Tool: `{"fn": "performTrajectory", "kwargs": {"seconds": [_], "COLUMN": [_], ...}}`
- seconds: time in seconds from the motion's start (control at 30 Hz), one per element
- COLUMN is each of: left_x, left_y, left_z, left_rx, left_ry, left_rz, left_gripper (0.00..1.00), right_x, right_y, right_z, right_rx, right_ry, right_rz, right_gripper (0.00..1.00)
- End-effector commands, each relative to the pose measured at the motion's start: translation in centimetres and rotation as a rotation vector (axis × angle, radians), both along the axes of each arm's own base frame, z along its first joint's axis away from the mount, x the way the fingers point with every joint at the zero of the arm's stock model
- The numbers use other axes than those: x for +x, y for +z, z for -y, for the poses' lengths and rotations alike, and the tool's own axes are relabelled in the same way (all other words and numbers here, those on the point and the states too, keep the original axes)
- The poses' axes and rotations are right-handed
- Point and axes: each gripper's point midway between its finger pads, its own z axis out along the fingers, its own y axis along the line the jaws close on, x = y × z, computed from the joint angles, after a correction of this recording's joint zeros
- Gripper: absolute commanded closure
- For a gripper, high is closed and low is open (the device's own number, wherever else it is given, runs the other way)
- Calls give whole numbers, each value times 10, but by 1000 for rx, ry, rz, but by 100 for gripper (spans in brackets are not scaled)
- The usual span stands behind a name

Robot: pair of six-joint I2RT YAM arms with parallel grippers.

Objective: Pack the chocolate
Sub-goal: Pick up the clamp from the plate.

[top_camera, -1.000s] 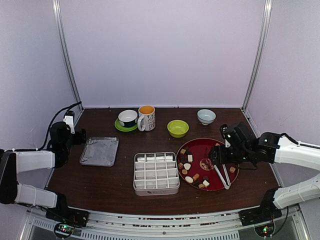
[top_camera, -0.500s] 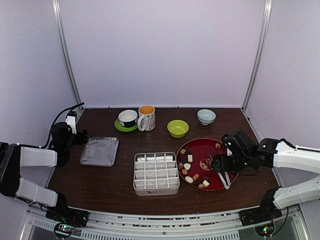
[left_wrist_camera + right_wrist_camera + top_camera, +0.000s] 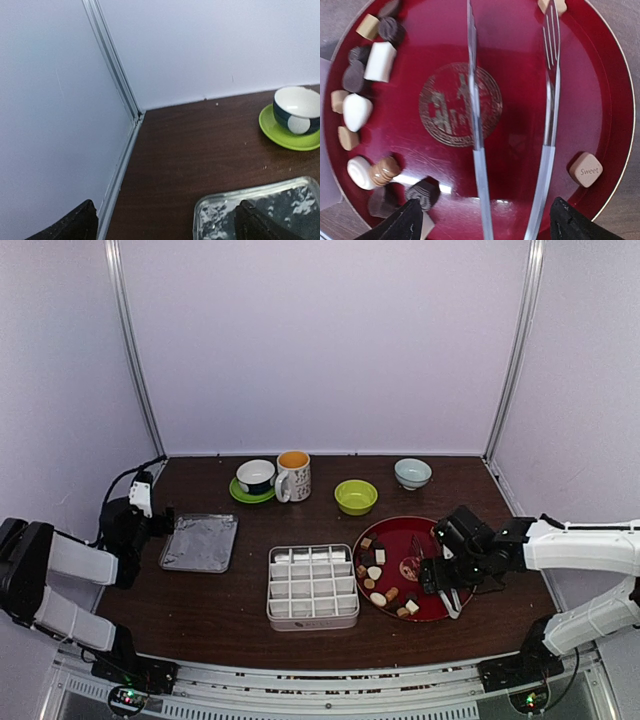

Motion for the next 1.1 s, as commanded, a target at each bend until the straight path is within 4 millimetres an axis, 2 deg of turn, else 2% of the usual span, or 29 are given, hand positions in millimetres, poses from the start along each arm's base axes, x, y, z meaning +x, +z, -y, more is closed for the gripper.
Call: {"fn": "performTrajectory", "kwargs": {"seconds": [0.0, 0.2, 0.5, 0.73, 0.83, 1.07], "left_x": [0, 3, 4, 4, 4, 4], "left_y": [11, 8, 10, 10, 9, 9], "left_z": [1, -4, -7, -7, -7, -7], "left_rx": [15, 1, -2, -2, -2, -2], "left_ry": [-35, -6, 8, 8, 8, 9], "left_rz": [116, 86, 95, 95, 92, 92], "left_gripper": [2, 2, 2, 2, 2, 2], "right_x": [1, -4, 0, 2, 3, 4], "right_y": [-1, -12, -26, -31, -28, -4], "right_z": [13, 22, 18, 13, 13, 13], "right_rx": [-59, -68, -55, -49, -52, -39], "right_ry": [-30, -49, -63, -54, -52, -36], "right_rz": [-7, -21, -28, -37, -32, 2], "right_gripper": [12, 20, 33, 49, 59, 59]}}
